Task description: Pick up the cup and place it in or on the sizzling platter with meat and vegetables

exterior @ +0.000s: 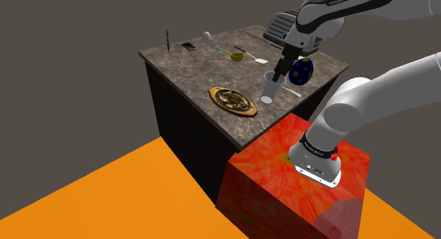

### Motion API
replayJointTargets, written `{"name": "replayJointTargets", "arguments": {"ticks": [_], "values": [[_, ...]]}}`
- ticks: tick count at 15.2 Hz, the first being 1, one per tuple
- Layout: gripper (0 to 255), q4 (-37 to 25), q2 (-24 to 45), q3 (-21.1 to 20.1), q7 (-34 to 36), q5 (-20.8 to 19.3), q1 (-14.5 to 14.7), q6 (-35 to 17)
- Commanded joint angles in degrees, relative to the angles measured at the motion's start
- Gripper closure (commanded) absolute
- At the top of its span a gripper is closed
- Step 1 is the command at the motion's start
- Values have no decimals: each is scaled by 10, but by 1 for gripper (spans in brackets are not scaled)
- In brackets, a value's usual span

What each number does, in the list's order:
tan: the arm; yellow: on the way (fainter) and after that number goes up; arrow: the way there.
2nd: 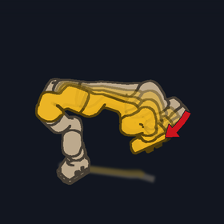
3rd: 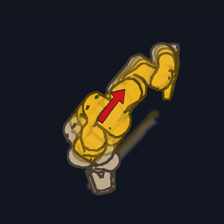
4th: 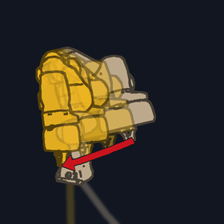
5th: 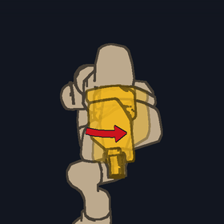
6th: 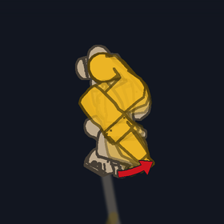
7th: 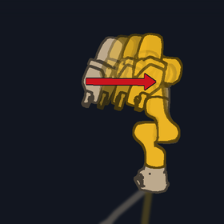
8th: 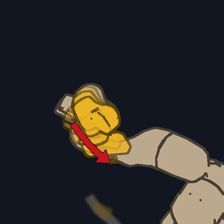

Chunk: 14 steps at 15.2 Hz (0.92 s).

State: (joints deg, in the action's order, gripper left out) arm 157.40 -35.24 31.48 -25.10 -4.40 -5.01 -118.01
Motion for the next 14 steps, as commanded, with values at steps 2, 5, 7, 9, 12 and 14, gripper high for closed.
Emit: {"name": "replayJointTargets", "arguments": {"ticks": [2, 5, 7, 9, 12, 14], "values": [[0, 2, 2, 1, -1, 0, 0, -4], [0, 2, 2, 1, -1, 0, 0, -4], [255, 2, 2, 1, -1, 0, 0, -4], [255, 2, 2, 1, -1, 0, 0, -4], [255, 2, 2, 1, -1, 0, 0, -4], [255, 2, 2, 1, -1, 0, 0, -4]]}}
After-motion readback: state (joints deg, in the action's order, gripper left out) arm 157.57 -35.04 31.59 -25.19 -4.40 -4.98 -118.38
